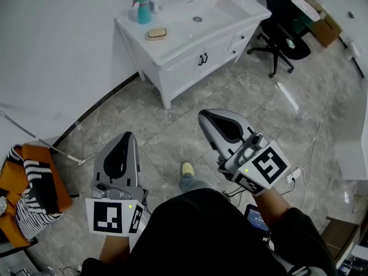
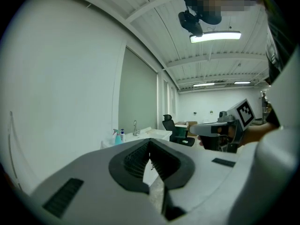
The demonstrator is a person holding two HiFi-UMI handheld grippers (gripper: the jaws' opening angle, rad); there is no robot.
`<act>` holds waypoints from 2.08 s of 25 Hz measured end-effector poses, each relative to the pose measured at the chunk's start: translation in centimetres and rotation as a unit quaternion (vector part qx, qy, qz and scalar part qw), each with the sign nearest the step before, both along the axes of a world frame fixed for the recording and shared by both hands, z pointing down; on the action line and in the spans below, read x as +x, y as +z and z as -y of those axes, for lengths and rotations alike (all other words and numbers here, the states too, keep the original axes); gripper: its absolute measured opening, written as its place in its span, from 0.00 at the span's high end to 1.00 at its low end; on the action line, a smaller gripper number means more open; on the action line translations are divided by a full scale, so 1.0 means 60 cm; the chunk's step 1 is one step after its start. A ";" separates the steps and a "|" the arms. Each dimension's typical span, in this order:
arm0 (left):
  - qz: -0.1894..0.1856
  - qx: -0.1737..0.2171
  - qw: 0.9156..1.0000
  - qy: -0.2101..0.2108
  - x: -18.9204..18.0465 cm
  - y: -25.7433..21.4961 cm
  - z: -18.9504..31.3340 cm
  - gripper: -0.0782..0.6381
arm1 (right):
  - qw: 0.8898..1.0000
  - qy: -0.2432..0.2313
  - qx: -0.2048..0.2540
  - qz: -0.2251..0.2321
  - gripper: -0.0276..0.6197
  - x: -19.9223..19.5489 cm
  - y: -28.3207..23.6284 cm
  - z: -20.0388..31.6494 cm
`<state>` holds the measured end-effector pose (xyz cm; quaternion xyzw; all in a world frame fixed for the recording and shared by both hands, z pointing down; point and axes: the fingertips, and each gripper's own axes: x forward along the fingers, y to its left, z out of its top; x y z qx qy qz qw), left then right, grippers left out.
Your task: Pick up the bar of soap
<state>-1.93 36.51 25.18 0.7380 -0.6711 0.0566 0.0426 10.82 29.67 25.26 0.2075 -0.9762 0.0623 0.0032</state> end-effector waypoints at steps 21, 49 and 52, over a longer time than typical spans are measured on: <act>0.023 -0.017 0.999 -0.014 0.042 0.000 0.107 0.88 | 0.999 -0.036 -0.012 0.016 0.95 0.020 0.017 0.111; -0.006 -0.012 1.000 0.016 -0.135 0.014 0.333 0.88 | 1.000 -0.011 -0.007 -0.013 0.95 -0.156 0.029 0.312; -0.009 -0.016 1.000 0.017 -0.162 0.019 0.359 0.88 | 1.000 -0.012 -0.013 -0.016 0.95 -0.185 0.035 0.338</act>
